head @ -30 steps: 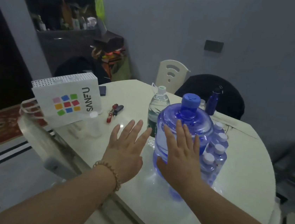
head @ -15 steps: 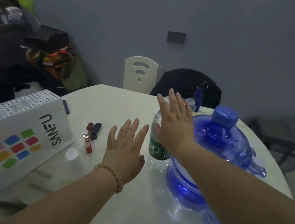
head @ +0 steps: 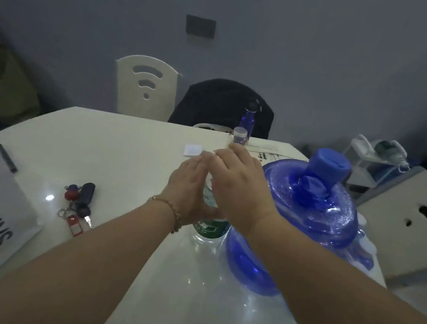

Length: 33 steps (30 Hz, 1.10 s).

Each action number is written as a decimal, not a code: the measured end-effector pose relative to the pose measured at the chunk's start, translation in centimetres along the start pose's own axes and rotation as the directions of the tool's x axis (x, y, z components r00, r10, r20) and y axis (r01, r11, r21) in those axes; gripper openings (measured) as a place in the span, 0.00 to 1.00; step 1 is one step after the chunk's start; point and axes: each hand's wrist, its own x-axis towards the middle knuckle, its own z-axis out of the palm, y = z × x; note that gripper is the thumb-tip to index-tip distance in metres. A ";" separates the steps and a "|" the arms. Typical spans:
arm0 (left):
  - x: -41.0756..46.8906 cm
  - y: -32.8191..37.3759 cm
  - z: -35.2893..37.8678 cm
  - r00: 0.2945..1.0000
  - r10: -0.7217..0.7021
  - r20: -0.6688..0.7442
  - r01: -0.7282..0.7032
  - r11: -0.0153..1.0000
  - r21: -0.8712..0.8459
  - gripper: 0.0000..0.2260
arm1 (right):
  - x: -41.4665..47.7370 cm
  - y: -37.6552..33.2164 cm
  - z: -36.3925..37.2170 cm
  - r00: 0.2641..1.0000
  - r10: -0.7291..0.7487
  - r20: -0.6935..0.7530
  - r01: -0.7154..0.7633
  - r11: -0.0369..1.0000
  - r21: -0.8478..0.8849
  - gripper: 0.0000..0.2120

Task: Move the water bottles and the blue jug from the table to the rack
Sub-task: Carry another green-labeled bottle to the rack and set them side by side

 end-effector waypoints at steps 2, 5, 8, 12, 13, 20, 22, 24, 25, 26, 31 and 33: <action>0.2 0.4 0.3 0.995 0.101 -0.018 -0.103 0.985 -0.136 0.35 | -1.5 -0.5 -0.2 0.997 -0.013 -0.082 0.018 0.998 0.058 0.22; -1.3 1.9 0.7 0.959 0.255 -0.121 -0.271 0.952 -0.142 0.24 | -4.8 -1.2 -0.4 0.988 -0.055 -0.143 0.063 0.997 0.052 0.22; -3.8 2.8 1.7 0.951 0.263 -0.160 -0.297 0.921 -0.252 0.21 | -8.6 -2.1 -0.8 0.978 -0.117 -0.172 0.121 0.993 0.012 0.23; -8.4 3.0 3.5 0.950 0.227 -0.213 -0.280 0.923 -0.265 0.27 | -14.5 -3.6 -1.7 0.976 -0.144 -0.165 0.147 0.989 0.003 0.24; -9.4 3.5 3.7 0.939 0.267 -0.218 -0.313 0.924 -0.218 0.27 | -16.1 -4.0 -2.1 0.981 -0.116 -0.153 0.121 0.992 0.024 0.26; -13.9 8.7 6.8 0.943 0.325 -0.076 -0.329 0.943 -0.050 0.34 | -22.8 -4.8 -3.6 0.936 0.285 0.207 -0.277 0.958 -0.070 0.36; -14.7 10.1 8.1 0.952 0.303 -0.041 -0.304 0.952 -0.033 0.33 | -23.6 -4.2 -3.0 0.879 0.364 0.307 -0.325 0.930 -0.170 0.35; -15.4 11.3 9.7 0.946 0.318 0.057 -0.317 0.948 -0.021 0.32 | -24.9 -3.3 -1.8 0.806 0.411 0.426 -0.335 0.910 -0.245 0.34; -15.7 11.7 10.5 0.938 0.327 0.116 -0.329 0.944 -0.001 0.32 | -25.7 -2.8 -0.9 0.768 0.429 0.476 -0.332 0.902 -0.277 0.36; -15.9 12.0 11.3 0.926 0.342 0.162 -0.350 0.936 0.026 0.33 | -26.5 -2.3 0.1 0.726 0.447 0.523 -0.325 0.893 -0.313 0.39; -16.6 13.8 14.9 0.885 0.379 0.270 -0.423 0.898 0.125 0.28 | -29.9 -0.3 4.2 0.632 0.467 0.619 -0.374 0.883 -0.284 0.43; -16.7 14.4 15.9 0.889 0.367 0.275 -0.418 0.895 0.157 0.23 | -30.7 0.4 5.1 0.626 0.460 0.630 -0.424 0.879 -0.219 0.46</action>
